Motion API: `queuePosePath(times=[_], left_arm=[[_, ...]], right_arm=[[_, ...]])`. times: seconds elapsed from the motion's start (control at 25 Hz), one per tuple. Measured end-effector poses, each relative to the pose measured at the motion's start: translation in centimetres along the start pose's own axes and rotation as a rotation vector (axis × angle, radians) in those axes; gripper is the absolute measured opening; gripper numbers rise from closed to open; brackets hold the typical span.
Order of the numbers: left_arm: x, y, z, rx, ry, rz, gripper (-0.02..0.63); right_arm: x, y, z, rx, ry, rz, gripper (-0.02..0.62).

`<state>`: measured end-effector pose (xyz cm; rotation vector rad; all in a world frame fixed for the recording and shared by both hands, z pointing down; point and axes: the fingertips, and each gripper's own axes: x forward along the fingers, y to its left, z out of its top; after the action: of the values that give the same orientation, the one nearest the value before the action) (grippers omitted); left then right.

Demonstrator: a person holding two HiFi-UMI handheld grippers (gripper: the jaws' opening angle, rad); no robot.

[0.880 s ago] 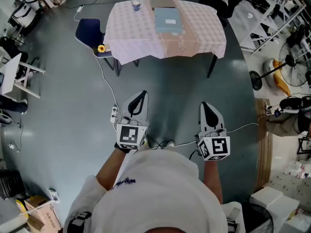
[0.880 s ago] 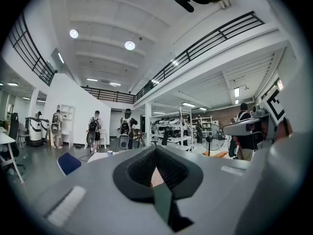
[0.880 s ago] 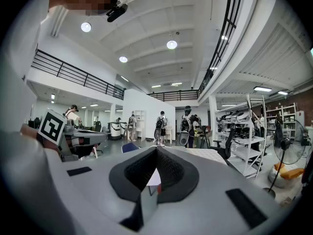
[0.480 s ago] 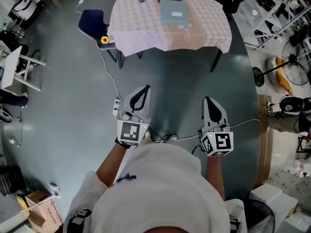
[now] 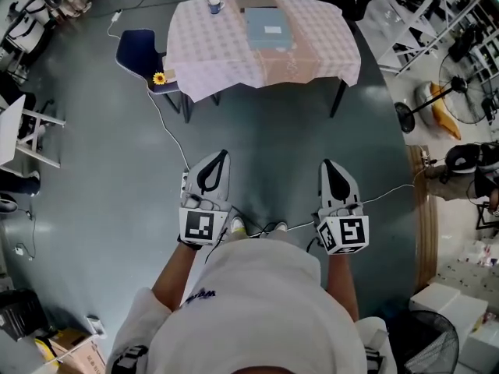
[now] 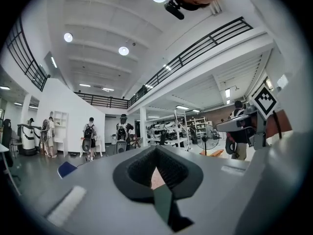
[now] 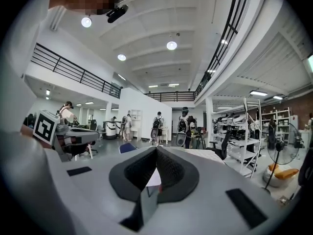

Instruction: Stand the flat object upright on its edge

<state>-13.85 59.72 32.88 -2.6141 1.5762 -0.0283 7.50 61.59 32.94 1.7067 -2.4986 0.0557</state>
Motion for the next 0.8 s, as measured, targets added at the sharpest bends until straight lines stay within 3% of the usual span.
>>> queuePosePath(times=[0.16, 0.24, 0.32, 0.44, 0.56, 0.8], left_arm=[[-1.0, 1.1, -0.8, 0.009, 0.002, -0.014, 0.003], [-1.4, 1.9, -0.9, 0.014, -0.006, -0.028, 0.018], [-2.0, 2.6, -0.7, 0.012, -0.012, -0.045, 0.195], [-2.7, 3.7, -0.5, -0.008, -0.024, -0.052, 0.332], [-3.4, 4.5, -0.6, -0.048, -0.032, -0.073, 0.487], [-4.5, 5.1, -1.3, -0.052, -0.037, -0.127, 0.511]], right_arm=[[-0.3, 0.3, -0.4, 0.002, 0.003, -0.056, 0.005], [-0.3, 0.6, -0.3, 0.001, -0.004, -0.092, 0.057], [-0.5, 0.7, 0.0, -0.004, -0.009, -0.123, 0.169], [-0.6, 0.9, 0.1, 0.003, -0.013, -0.149, 0.263], [-0.4, 1.4, 0.0, 0.011, -0.004, -0.147, 0.478], [-0.3, 2.9, 0.2, 0.013, -0.011, -0.130, 0.538]])
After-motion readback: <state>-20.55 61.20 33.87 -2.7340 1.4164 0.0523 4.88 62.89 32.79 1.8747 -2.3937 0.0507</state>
